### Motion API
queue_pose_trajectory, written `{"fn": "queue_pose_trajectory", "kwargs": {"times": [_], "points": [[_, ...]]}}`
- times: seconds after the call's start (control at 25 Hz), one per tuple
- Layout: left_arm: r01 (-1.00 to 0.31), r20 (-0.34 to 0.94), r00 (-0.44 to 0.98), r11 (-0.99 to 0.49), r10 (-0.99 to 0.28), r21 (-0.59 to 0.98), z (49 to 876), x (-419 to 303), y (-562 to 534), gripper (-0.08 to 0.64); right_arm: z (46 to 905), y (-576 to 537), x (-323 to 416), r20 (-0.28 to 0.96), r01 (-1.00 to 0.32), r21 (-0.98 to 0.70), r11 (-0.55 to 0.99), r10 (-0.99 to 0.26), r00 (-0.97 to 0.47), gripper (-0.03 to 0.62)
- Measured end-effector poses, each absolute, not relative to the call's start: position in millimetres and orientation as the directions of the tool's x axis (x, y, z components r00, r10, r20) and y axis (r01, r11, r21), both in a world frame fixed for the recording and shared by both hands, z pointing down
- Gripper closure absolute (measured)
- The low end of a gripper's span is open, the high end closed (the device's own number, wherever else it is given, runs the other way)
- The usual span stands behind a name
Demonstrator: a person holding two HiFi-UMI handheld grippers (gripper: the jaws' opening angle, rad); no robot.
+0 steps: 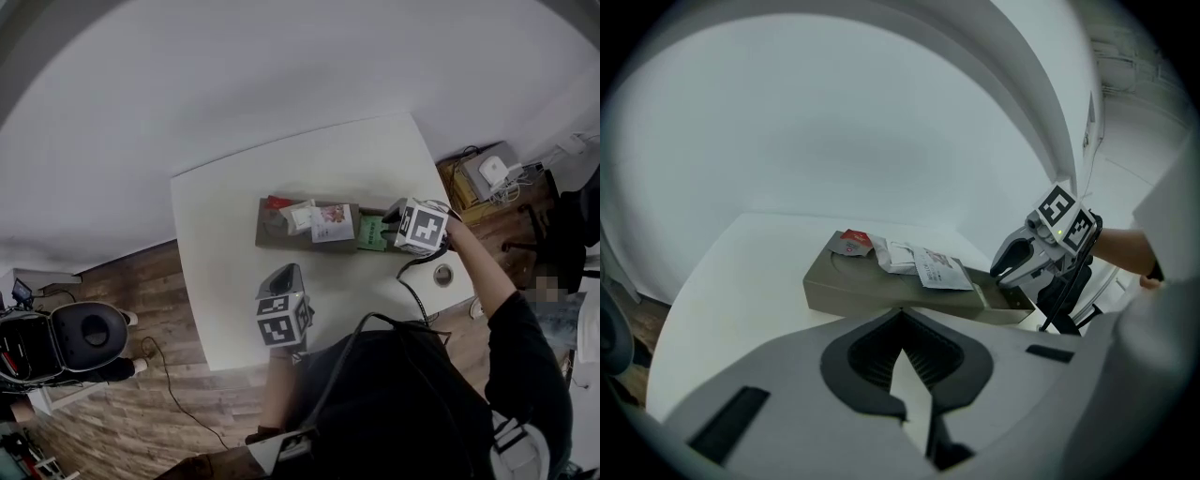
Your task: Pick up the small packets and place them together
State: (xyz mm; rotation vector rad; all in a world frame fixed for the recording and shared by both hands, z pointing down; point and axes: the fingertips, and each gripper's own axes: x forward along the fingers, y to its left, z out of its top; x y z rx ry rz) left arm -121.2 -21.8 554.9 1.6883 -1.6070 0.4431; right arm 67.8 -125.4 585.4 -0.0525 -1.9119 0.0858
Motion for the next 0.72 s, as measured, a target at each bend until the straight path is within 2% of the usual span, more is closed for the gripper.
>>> {"fn": "queue_pose_trajectory", "kwargs": {"times": [0.32,0.48,0.56,0.72], "points": [[-0.958,0.704,0.148,0.076,-0.695,0.276,557,-122,-21,0.563,605,-121,42,0.938,0.048,-0.096,0.994,0.106,-0.331,0.48],[-0.955,0.704,0.138,0.096,-0.696,0.282,558,-125,-19,0.563,616,-118,36,0.954,0.094,-0.102,0.99,0.124,-0.274,0.472],[-0.953,0.705,0.135,0.103,-0.697,0.284,559,-127,-18,0.563,622,-116,35,0.962,0.104,-0.107,0.989,0.129,-0.241,0.443],[-0.952,0.712,0.135,0.108,-0.69,0.285,563,-131,-18,0.563,632,-117,30,0.968,0.109,-0.102,0.989,0.124,-0.217,0.442]]}}
